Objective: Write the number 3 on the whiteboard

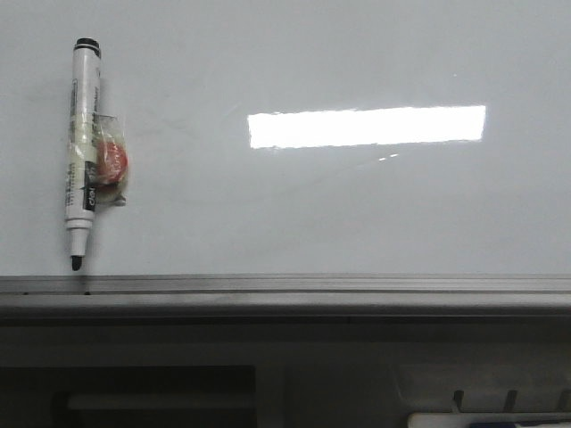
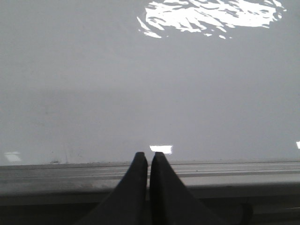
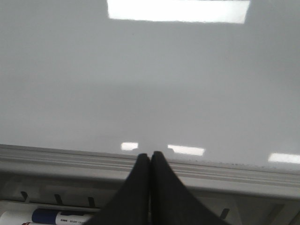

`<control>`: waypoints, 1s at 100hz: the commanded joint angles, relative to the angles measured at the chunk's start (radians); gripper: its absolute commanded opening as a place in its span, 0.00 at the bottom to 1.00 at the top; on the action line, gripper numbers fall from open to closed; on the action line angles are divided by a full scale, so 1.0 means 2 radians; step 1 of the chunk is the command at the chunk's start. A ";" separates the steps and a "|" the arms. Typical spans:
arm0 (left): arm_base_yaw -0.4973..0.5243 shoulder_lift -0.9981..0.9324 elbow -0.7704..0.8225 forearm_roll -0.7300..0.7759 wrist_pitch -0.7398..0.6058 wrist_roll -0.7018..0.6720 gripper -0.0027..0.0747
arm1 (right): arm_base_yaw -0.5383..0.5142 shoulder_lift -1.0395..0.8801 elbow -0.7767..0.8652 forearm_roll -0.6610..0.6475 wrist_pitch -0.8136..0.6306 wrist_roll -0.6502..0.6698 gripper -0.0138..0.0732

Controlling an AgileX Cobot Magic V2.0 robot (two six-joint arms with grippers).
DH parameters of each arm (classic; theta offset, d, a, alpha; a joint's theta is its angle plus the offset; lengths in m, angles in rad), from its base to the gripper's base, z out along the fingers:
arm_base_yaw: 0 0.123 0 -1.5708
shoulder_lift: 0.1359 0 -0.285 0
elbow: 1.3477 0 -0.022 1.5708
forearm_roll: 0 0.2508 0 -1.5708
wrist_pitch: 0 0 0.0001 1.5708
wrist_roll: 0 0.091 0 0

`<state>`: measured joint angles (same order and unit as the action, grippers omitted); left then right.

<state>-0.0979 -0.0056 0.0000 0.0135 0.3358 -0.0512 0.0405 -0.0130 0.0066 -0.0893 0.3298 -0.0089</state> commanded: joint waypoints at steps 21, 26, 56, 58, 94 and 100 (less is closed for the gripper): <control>-0.002 -0.012 0.006 0.001 -0.024 -0.006 0.01 | -0.003 -0.007 0.016 -0.006 -0.006 -0.004 0.09; -0.002 -0.012 0.006 0.001 -0.024 -0.006 0.01 | -0.003 -0.007 0.016 -0.006 -0.006 -0.004 0.09; -0.002 -0.012 0.006 0.001 -0.024 -0.006 0.01 | -0.003 -0.007 0.016 -0.006 -0.006 -0.004 0.09; -0.002 -0.012 0.006 0.001 -0.024 -0.006 0.01 | -0.003 -0.007 0.016 -0.006 -0.006 -0.004 0.09; -0.002 -0.012 0.006 0.000 -0.079 -0.006 0.01 | -0.003 -0.007 0.016 -0.008 -0.033 -0.004 0.09; -0.002 -0.012 0.006 0.000 -0.101 -0.006 0.01 | -0.003 -0.007 0.016 -0.006 -0.062 -0.004 0.09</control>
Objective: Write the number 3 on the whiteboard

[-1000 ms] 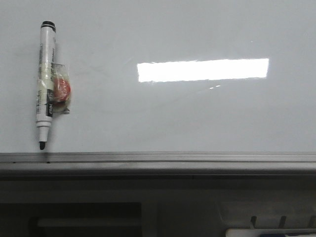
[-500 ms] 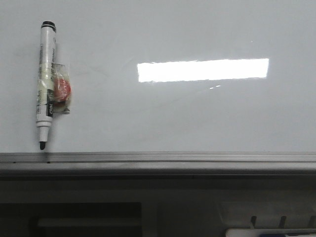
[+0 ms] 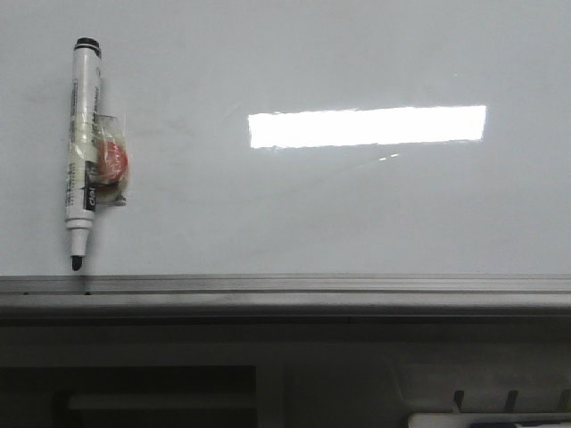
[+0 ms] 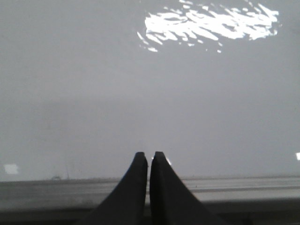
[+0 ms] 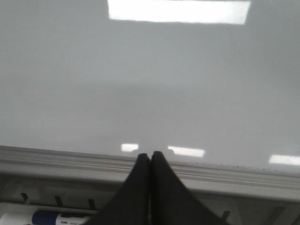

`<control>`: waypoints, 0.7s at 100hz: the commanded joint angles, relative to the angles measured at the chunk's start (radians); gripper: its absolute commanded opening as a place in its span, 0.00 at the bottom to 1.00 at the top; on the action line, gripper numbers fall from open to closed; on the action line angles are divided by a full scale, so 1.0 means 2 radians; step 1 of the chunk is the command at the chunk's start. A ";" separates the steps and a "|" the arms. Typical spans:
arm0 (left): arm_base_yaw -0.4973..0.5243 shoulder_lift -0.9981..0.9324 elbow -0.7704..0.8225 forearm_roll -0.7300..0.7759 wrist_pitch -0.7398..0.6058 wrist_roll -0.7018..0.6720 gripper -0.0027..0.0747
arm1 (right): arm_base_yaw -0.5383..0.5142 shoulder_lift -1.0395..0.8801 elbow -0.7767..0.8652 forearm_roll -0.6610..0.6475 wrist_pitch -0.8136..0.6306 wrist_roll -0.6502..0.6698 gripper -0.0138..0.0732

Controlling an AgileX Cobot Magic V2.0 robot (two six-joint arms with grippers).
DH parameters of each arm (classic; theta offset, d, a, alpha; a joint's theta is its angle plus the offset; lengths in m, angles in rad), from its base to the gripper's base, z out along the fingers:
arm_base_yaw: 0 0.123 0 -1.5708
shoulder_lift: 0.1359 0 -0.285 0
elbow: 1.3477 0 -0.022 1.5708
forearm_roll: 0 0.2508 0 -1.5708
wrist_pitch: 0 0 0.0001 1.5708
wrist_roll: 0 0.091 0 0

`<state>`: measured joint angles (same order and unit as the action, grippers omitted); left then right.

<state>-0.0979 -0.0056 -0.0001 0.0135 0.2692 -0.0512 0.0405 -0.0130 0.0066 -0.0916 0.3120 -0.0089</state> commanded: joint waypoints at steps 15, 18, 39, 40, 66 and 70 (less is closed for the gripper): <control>-0.002 -0.012 0.006 0.000 -0.090 -0.006 0.01 | -0.003 -0.007 0.016 -0.008 -0.116 -0.004 0.09; -0.002 -0.012 0.006 0.000 -0.090 -0.006 0.01 | -0.003 -0.007 0.016 -0.010 -0.118 -0.004 0.09; -0.002 -0.012 0.006 0.000 -0.090 -0.006 0.01 | -0.003 -0.007 0.016 -0.010 -0.136 -0.004 0.09; -0.002 -0.012 0.006 0.000 -0.091 -0.006 0.01 | -0.003 -0.007 0.016 -0.010 -0.137 -0.004 0.09; -0.002 -0.012 0.004 -0.015 -0.111 -0.006 0.01 | -0.003 -0.007 0.016 -0.006 -0.138 -0.004 0.09; -0.002 -0.011 0.002 -0.015 -0.111 -0.006 0.01 | -0.003 -0.007 0.016 0.011 -0.138 -0.003 0.09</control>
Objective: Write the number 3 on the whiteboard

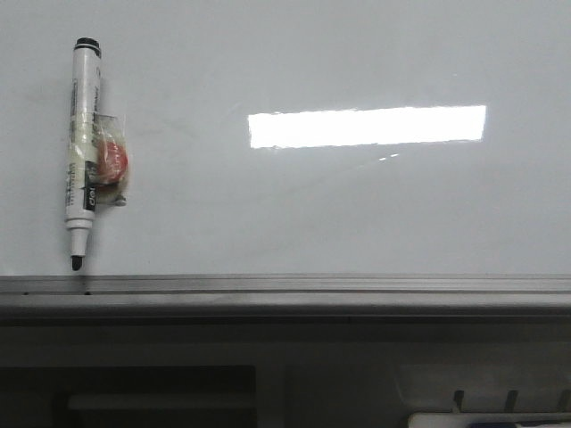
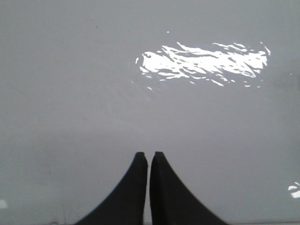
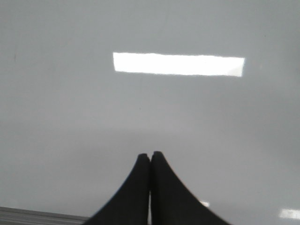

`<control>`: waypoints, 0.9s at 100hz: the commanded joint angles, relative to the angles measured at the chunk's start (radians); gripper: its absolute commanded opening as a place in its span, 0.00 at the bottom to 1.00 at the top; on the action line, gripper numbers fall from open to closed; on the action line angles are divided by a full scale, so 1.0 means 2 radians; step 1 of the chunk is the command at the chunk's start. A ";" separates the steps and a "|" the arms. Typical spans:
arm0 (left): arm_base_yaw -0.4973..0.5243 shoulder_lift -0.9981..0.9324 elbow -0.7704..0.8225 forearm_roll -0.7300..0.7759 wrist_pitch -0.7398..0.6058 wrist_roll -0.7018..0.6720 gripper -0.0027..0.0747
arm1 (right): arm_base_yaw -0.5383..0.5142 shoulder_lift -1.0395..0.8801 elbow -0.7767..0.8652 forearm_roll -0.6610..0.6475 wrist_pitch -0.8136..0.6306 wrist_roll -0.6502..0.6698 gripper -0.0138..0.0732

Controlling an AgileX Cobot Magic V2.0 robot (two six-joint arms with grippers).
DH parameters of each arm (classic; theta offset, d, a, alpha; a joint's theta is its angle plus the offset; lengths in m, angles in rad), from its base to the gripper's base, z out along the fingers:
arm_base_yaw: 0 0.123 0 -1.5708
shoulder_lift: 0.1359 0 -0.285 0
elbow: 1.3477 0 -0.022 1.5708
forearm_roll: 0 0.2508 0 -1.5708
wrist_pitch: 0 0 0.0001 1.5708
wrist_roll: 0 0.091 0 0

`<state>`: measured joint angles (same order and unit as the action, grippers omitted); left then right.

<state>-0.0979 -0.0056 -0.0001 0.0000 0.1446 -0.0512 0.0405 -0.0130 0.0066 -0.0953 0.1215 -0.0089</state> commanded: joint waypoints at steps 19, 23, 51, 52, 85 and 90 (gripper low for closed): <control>-0.002 -0.010 -0.018 -0.008 -0.046 -0.006 0.01 | -0.003 -0.007 0.015 0.054 -0.034 -0.003 0.09; -0.002 -0.007 -0.026 -0.008 -0.040 -0.006 0.01 | -0.003 -0.007 0.011 0.060 -0.027 -0.003 0.09; -0.002 0.066 -0.101 0.015 0.023 -0.006 0.01 | -0.003 0.022 -0.035 0.078 0.015 -0.003 0.09; -0.002 0.068 -0.103 0.015 0.024 -0.006 0.01 | -0.003 0.023 -0.038 0.079 0.016 -0.003 0.09; -0.002 0.107 -0.146 0.012 0.009 -0.006 0.01 | -0.003 0.090 -0.106 0.090 0.079 -0.003 0.09; -0.002 0.107 -0.146 0.012 0.009 -0.006 0.02 | -0.003 0.090 -0.106 0.090 0.080 -0.003 0.09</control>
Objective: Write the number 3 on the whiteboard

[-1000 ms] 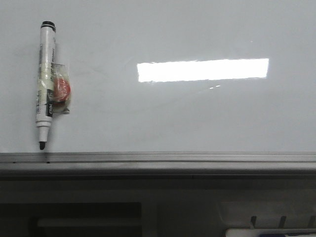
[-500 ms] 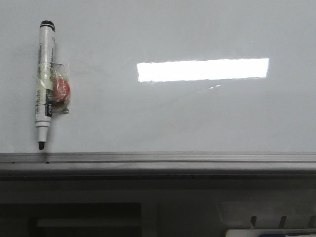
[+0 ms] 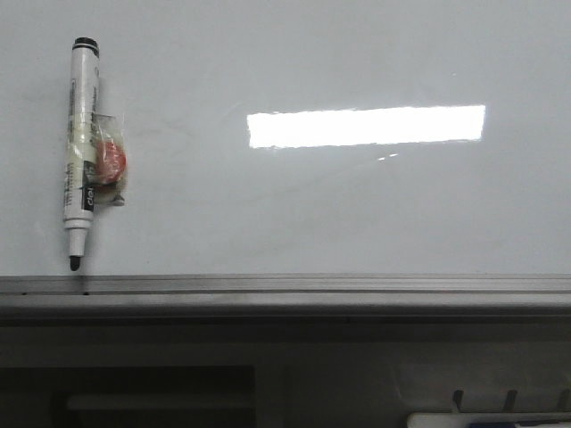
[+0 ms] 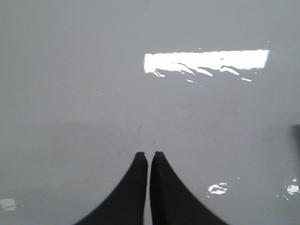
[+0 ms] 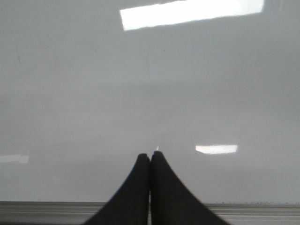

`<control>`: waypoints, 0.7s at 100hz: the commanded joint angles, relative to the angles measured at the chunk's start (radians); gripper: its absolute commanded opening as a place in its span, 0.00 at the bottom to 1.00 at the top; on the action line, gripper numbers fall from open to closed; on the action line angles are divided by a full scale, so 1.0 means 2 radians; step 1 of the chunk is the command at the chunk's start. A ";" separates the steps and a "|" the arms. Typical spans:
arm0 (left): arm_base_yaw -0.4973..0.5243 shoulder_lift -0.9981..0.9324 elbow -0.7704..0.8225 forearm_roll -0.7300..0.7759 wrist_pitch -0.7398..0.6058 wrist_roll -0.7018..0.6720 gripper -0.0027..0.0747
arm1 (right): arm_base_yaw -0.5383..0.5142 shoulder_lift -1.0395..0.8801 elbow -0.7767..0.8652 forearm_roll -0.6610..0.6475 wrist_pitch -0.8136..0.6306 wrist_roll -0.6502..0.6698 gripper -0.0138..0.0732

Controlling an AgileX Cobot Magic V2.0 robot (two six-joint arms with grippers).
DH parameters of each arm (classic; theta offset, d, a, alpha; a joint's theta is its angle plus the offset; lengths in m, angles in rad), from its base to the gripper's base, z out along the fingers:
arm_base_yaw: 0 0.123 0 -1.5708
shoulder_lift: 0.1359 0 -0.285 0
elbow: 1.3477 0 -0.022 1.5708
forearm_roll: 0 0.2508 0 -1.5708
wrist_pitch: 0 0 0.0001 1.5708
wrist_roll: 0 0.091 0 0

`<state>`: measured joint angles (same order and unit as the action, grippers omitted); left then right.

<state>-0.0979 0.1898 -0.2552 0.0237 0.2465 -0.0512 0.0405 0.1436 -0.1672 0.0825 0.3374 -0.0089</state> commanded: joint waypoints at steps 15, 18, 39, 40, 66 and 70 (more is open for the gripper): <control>-0.003 0.009 -0.019 0.000 -0.045 -0.006 0.29 | -0.003 0.012 -0.019 0.001 -0.017 -0.003 0.09; -0.003 0.009 -0.019 0.000 -0.048 -0.006 0.36 | -0.003 0.012 -0.019 0.001 -0.017 -0.003 0.09; -0.003 0.009 -0.017 -0.004 -0.086 -0.006 0.49 | -0.003 0.012 -0.019 0.002 -0.039 -0.003 0.09; -0.003 0.009 -0.017 -0.004 -0.086 -0.006 0.49 | -0.003 0.012 -0.019 0.002 -0.039 -0.003 0.09; -0.006 0.009 -0.017 -0.004 -0.057 -0.005 0.49 | -0.003 0.012 -0.021 0.002 -0.032 -0.003 0.09; -0.013 0.009 -0.017 -0.004 -0.053 -0.004 0.50 | -0.003 0.012 -0.021 0.002 -0.032 -0.003 0.09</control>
<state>-0.1004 0.1898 -0.2552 0.0237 0.1917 -0.0512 0.0405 0.1457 -0.1692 0.0828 0.3485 -0.0089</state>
